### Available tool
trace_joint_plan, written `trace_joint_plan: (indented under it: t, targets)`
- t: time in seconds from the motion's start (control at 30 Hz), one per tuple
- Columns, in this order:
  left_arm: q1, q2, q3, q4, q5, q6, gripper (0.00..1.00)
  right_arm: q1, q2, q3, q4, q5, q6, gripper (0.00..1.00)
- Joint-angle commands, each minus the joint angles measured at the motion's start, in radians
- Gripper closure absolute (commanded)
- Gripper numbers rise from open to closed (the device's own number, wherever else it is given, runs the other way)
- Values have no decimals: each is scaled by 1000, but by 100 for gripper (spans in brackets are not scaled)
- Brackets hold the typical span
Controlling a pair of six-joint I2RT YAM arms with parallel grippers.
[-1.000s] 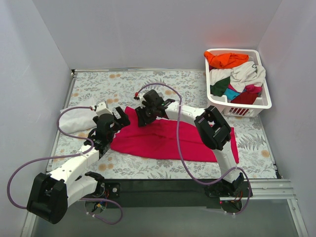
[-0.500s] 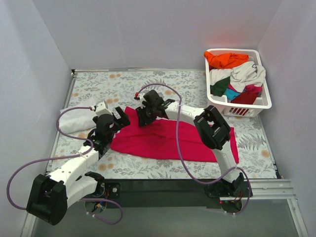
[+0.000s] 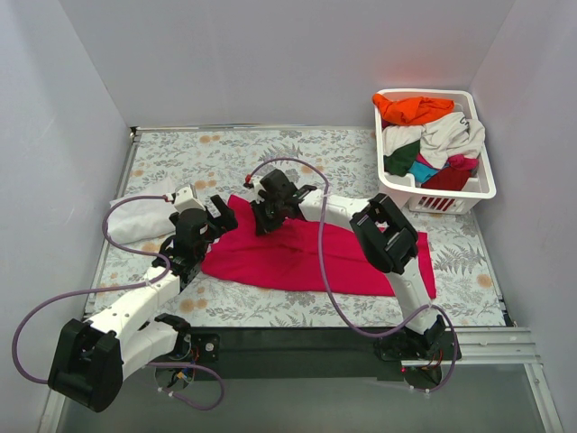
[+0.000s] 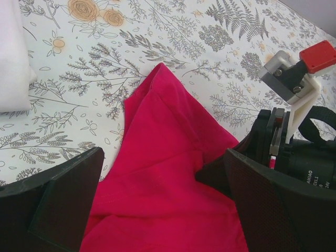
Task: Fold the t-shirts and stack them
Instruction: Fold the tshirt
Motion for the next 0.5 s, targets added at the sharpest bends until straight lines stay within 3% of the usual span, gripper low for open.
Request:
trace_joint_plan:
  t: [0.0,0.47]
  targets:
    - [5,-16,-10,2,-5,2,10,22,-89,-29,31,-3,-3,99]
    - [7,-7,-10,2,1,1,10,94,-255,-247,103,-12,-4,99]
